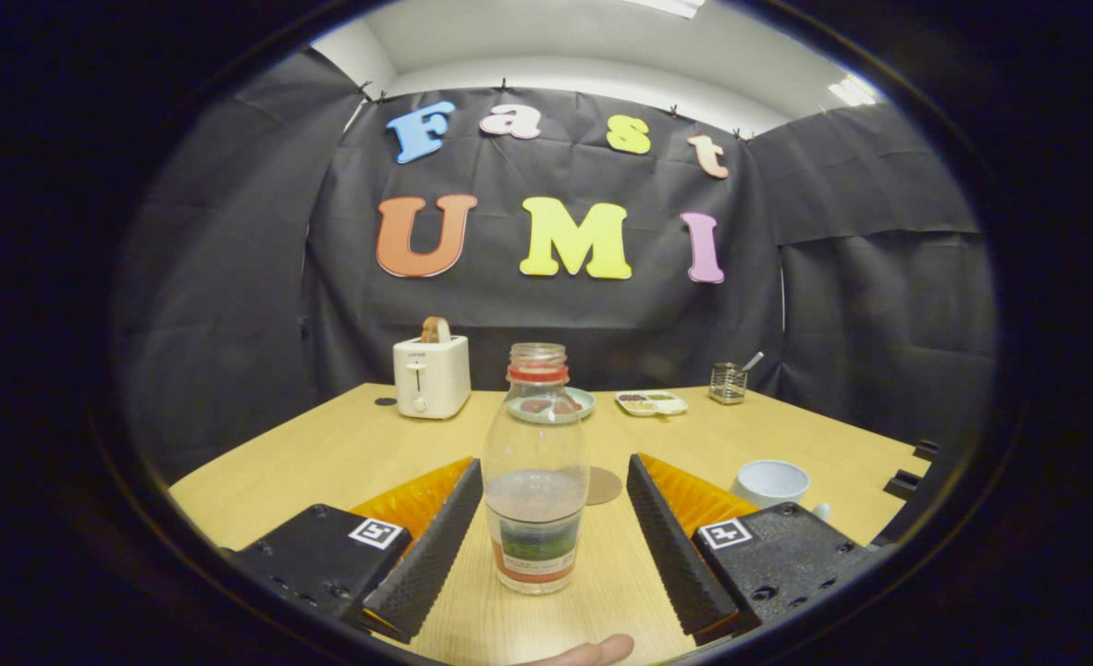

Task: Take the bottle from table, then pour the juice into the cup, finally place the bottle on the coaster

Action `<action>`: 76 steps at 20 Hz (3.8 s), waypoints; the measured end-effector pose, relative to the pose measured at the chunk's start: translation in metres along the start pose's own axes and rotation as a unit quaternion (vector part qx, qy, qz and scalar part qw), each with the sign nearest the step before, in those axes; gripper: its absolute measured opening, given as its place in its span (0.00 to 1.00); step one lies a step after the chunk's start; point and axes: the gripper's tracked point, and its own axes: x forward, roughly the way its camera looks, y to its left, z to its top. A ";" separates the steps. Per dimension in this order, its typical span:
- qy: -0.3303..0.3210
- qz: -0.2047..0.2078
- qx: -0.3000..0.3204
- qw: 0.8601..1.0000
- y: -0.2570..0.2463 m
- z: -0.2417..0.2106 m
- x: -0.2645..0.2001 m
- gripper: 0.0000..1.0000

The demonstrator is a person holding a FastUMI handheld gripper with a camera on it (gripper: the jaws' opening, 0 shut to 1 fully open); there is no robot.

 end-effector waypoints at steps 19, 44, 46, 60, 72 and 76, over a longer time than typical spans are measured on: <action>0.002 0.021 -0.012 1.000 0.003 -0.005 0.005 0.78; 0.016 0.040 0.329 0.943 -0.075 0.053 0.005 0.77; 0.020 0.051 0.358 0.932 -0.074 0.054 0.006 0.77; 0.049 0.091 0.587 0.803 -0.066 0.045 0.016 0.76; 0.058 0.088 0.712 0.694 -0.070 0.031 0.021 0.76; 0.062 0.091 0.731 0.674 -0.066 0.029 0.021 0.76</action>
